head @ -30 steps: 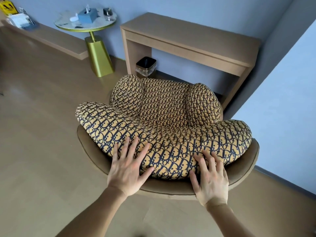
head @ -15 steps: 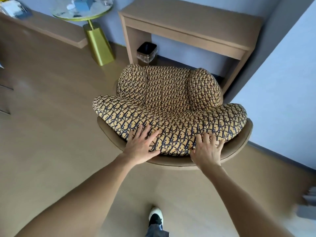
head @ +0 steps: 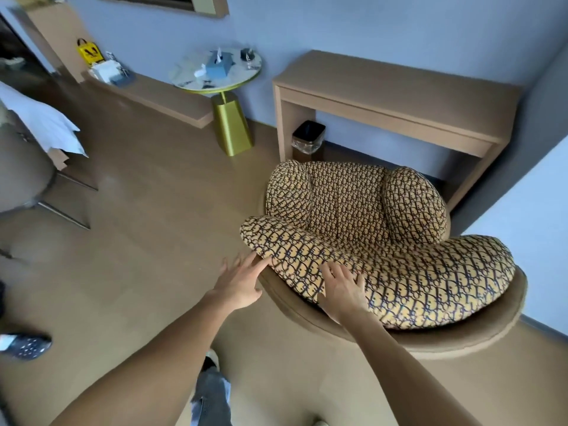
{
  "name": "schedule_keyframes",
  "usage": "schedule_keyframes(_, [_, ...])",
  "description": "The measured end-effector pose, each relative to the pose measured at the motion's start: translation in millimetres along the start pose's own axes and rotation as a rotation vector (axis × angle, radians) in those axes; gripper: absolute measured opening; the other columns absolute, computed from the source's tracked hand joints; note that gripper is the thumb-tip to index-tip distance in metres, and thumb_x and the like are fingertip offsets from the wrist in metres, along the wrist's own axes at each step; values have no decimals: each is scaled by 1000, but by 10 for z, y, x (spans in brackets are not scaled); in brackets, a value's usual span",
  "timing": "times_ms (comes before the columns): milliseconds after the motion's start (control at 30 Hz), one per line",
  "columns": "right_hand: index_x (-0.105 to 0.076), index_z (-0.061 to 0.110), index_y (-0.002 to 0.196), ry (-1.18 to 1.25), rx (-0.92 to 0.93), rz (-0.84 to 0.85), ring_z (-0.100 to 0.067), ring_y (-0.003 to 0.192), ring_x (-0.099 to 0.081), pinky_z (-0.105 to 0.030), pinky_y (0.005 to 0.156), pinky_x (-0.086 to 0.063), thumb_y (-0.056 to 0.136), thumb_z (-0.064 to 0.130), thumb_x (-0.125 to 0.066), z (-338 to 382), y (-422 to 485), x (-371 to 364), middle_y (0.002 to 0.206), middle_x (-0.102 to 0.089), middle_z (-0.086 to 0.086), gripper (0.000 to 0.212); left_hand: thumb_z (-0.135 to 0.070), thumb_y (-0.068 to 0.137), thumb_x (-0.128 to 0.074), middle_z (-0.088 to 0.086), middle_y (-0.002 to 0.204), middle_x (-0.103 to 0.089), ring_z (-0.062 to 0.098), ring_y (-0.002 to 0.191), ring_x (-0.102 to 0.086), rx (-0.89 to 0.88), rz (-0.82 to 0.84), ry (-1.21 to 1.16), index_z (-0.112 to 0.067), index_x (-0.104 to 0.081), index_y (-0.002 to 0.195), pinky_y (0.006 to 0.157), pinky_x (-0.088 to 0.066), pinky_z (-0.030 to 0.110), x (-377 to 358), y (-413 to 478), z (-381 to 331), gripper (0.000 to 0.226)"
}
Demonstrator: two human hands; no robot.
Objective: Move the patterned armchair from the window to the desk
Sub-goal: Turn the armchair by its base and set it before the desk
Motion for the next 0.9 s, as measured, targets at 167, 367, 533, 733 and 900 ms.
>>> schedule_keyframes(167, [-15,28,165,23,-31,7,-27,162,-11,-66,127,-16,101,36,-59,612,629,-110,174,-15,-1,78,-31,95,-70,4,176,-3,39,159,-8,48,-26,-170,-48,-1,162,127,-10,65,13,481,590,98])
schedule_keyframes(367, [-18,32,164,83,-205,41,-25,162,-12,-65,129,-14,101,39,-59,1232,1239,-156,175,-16,3,75,-33,96,-67,5,175,-11,38,158,-14,-54,51,-261,-48,-3,162,127,-16,60,277,1015,1282,93])
schedule_keyframes(533, [-23,28,163,78,-312,70,-25,161,-15,-65,128,-17,99,40,-62,1683,1673,-201,173,-22,1,76,-29,95,-65,8,174,-14,37,157,-18,-115,56,-199,-42,-7,164,126,-18,59,703,1460,1955,91])
schedule_keyframes(733, [-28,27,160,71,-375,126,-25,161,-15,-66,128,-14,98,37,-61,2033,2231,-330,171,-24,1,70,-28,96,-64,9,172,-20,31,157,-21,-177,102,-155,-40,-9,164,126,-21,54,947,1998,2522,89])
schedule_keyframes(900, [-38,26,153,161,-447,118,-23,155,-30,-60,128,-18,98,32,-56,2133,3150,-412,162,-39,2,58,-28,97,-62,7,172,-20,29,155,-23,-213,172,-74,-40,-10,164,123,-25,51,1147,2823,2884,86])
Point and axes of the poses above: each hand's wrist, its own y-axis towards the middle knuckle, its own x-axis out of the back of the hand, z = x × y, the point moved 10 cm from there along y, towards the middle knuckle
